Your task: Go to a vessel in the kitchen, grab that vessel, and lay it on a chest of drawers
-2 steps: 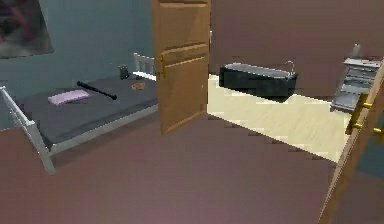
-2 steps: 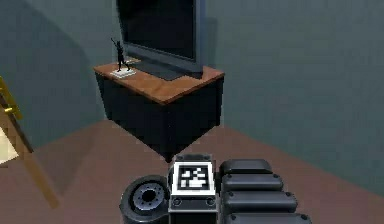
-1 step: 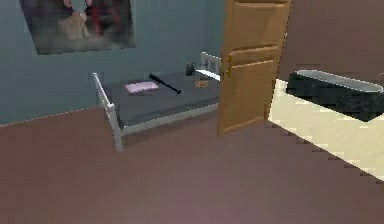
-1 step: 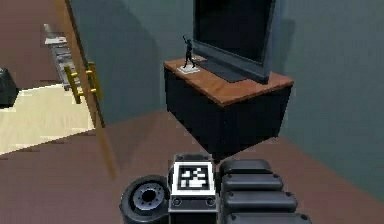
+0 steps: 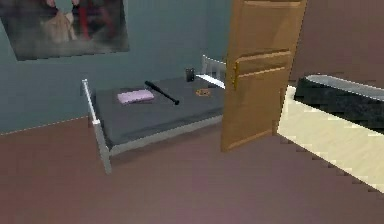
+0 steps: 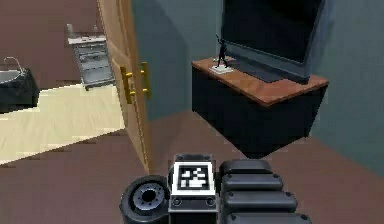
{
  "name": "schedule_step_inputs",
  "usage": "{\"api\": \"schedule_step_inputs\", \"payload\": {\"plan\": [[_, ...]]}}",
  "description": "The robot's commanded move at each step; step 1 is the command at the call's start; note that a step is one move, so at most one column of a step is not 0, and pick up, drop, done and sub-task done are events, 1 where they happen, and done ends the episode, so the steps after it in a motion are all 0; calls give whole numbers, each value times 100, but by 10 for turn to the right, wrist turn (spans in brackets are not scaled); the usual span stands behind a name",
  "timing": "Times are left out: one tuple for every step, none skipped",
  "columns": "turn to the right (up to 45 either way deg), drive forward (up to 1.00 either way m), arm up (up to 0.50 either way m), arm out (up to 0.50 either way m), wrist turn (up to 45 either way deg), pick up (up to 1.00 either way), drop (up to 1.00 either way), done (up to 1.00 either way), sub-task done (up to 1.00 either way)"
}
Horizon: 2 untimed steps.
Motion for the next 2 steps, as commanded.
{"api": "schedule_step_inputs", "payload": {"plan": [[-450, 0, 0, 0, 0, 0, 0, 0, 0], [-180, 0, 0, 0, 0, 0, 0, 0, 0]]}}
